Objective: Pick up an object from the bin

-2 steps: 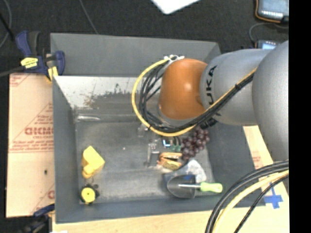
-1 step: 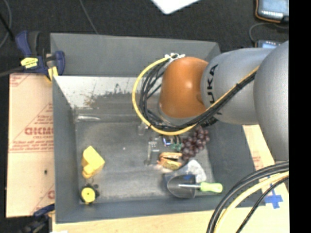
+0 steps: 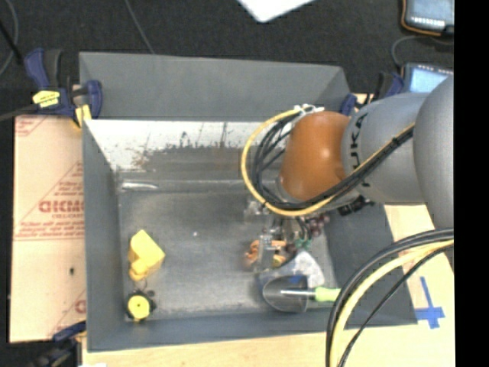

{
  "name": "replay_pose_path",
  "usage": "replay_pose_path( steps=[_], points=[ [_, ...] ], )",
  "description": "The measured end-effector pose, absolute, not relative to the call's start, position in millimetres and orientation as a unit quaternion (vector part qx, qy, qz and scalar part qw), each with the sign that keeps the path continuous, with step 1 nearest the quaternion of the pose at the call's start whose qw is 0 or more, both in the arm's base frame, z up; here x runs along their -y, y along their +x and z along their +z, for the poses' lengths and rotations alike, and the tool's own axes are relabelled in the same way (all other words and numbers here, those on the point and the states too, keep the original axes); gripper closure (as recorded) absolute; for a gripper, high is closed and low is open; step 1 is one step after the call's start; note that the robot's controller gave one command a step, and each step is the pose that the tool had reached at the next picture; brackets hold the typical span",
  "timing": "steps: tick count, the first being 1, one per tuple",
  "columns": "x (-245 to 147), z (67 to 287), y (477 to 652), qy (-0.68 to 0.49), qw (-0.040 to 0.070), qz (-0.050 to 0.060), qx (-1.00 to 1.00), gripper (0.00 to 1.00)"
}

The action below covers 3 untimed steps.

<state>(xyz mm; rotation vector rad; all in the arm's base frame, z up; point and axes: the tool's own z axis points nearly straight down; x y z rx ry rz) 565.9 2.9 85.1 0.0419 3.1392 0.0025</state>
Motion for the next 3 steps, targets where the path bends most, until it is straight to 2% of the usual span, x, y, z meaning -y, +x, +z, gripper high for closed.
replay_pose_path(
  steps=[1, 2, 3],
  points=[
    [28.6, 94.3, 577.3, -0.009, -0.001, 0.000, -1.000, 0.00],
    [66.7, 102.5, 594.0, -0.029, 0.004, 0.000, -1.000, 0.00],
    [89.4, 76.8, 610.5, -0.104, 0.002, -0.001, -0.995, 0.00]
  ],
)
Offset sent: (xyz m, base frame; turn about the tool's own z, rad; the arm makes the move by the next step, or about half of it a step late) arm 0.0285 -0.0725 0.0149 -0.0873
